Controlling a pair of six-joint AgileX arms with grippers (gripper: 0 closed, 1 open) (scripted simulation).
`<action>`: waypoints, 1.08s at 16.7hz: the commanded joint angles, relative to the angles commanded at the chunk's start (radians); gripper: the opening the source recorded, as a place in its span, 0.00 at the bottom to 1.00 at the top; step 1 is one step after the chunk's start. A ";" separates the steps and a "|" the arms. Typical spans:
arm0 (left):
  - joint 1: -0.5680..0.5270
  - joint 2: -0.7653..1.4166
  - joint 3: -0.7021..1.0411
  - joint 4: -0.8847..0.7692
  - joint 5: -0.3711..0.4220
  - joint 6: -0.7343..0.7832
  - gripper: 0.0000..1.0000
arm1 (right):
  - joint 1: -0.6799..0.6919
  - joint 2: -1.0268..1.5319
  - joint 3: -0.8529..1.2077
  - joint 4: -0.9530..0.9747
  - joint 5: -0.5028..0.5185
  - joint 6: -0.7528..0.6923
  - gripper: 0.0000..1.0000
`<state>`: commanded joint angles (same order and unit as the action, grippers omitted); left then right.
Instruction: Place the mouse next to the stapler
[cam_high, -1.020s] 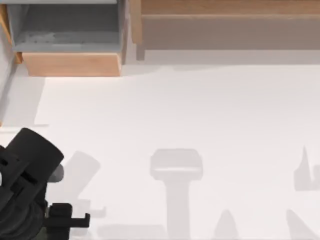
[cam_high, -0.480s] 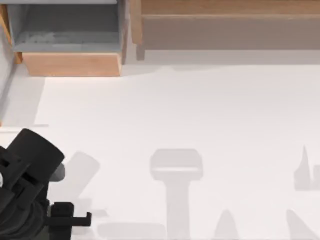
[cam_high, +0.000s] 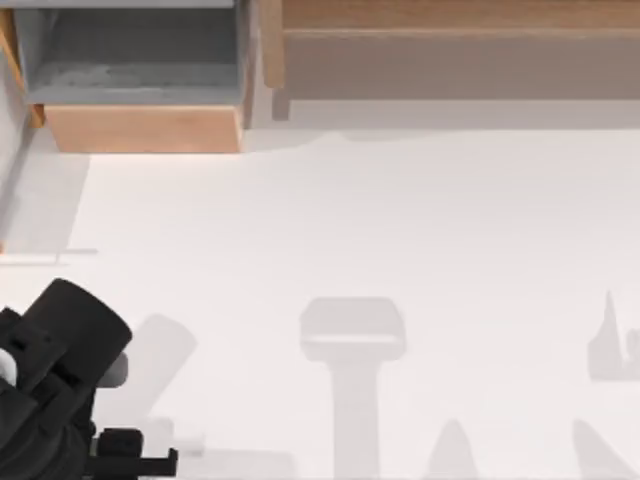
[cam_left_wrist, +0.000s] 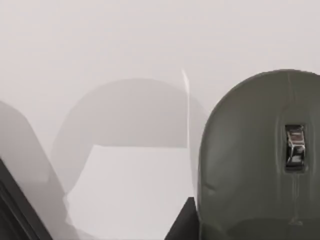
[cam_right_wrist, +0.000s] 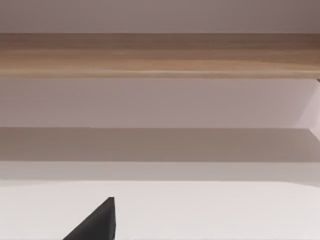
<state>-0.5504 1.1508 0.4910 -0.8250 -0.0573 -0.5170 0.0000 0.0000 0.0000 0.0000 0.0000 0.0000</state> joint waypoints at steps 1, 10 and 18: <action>0.000 0.000 0.000 0.000 0.000 0.000 0.00 | 0.000 0.000 0.000 0.000 0.000 0.000 1.00; 0.000 0.000 0.000 0.000 0.000 0.000 0.68 | 0.000 0.000 0.000 0.000 0.000 0.000 1.00; 0.000 0.000 0.000 0.000 0.000 0.000 1.00 | 0.000 0.000 0.000 0.000 0.000 0.000 1.00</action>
<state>-0.5504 1.1508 0.4910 -0.8250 -0.0573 -0.5170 0.0000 0.0000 0.0000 0.0000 0.0000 0.0000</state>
